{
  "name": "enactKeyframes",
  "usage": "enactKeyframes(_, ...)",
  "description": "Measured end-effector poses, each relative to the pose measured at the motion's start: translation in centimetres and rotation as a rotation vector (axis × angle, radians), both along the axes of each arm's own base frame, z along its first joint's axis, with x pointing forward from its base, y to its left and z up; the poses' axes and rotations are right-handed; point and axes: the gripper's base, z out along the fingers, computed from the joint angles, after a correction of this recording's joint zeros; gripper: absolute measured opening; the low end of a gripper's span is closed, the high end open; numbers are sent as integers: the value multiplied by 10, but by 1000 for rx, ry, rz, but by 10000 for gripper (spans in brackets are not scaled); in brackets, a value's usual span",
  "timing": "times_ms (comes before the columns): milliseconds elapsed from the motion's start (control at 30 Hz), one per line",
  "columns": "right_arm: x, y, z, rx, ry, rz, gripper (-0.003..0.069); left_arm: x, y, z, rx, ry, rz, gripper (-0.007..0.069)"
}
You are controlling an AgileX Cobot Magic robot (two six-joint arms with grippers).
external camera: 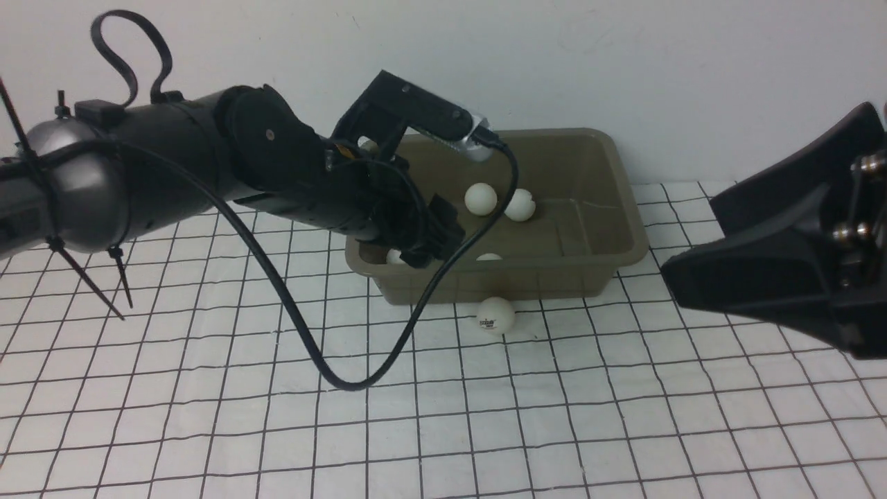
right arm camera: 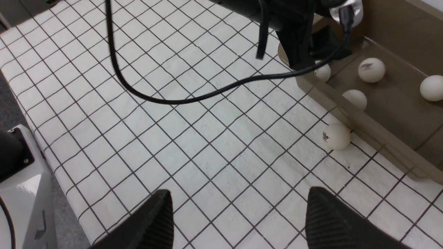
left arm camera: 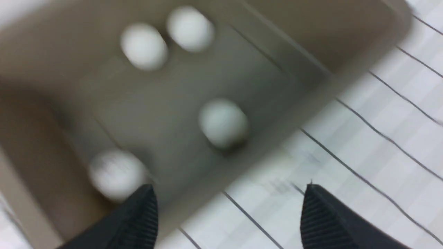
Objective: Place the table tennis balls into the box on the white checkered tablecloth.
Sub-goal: 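Reach for and grasp a ping pong ball on the table beside the basket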
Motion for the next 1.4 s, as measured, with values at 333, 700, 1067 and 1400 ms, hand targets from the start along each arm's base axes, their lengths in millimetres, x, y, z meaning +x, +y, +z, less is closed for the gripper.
enactKeyframes(333,0,1,1,15,2,2,463,-31,-11,-31,26,427,-66,478)
enactKeyframes(700,-1,3,2,41,4,7,463,-43,-60,-73,-49,579,-59,460)
enactKeyframes(1067,0,3,3,41,-22,13,463,-77,-35,-1,34,511,-132,394)
enactKeyframes(1400,2,3,5,54,-48,7,463,-131,28,80,129,370,97,394)
